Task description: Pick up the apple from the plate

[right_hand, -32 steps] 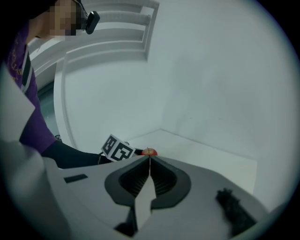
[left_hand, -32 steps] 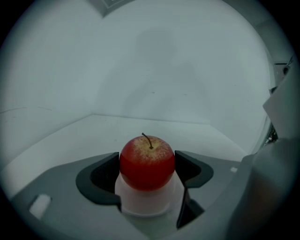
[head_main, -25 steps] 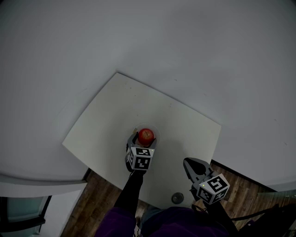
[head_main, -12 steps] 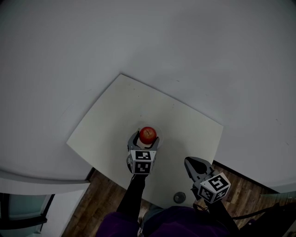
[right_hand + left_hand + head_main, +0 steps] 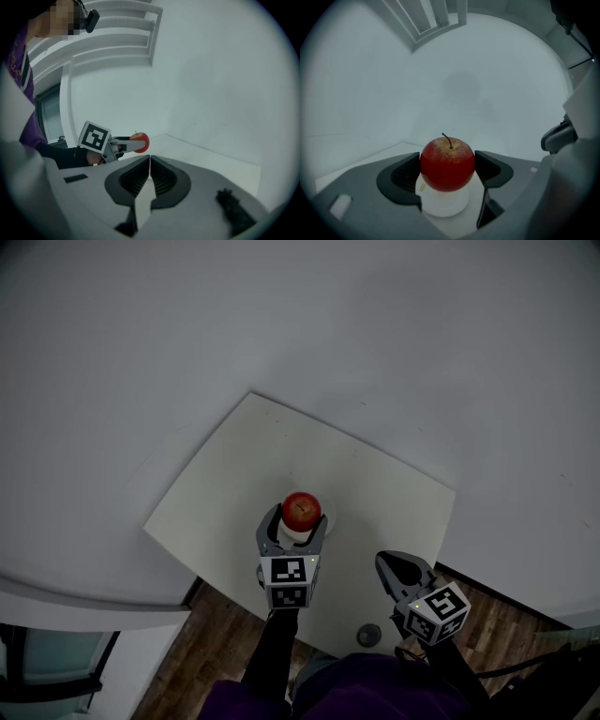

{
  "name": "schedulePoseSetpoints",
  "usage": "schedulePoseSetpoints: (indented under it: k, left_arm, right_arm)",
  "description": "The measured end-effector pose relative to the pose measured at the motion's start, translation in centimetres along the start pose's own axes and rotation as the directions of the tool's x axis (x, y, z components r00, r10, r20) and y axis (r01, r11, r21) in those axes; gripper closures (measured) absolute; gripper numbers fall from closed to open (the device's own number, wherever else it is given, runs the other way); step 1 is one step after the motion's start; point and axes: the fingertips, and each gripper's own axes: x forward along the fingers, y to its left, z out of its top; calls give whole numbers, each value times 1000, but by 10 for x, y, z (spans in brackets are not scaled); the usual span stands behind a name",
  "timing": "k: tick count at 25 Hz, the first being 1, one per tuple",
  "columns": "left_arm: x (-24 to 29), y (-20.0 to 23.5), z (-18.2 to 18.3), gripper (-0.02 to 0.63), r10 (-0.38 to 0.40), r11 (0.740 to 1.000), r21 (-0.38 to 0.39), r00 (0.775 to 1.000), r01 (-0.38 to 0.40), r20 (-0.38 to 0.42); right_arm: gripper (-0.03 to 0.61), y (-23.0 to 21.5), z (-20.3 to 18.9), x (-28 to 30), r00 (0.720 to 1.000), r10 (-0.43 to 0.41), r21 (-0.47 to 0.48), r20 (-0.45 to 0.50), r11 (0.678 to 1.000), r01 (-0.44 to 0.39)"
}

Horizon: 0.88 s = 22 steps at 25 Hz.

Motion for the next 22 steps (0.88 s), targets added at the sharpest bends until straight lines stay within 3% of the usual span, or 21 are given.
schedulePoseSetpoints:
  k: [22]
  left_arm:
    - [-87,-33,72,241,4,1000,15,976,-7,218]
  right_arm:
    - [566,5,20,-11,997,9,1,82,1000,-9]
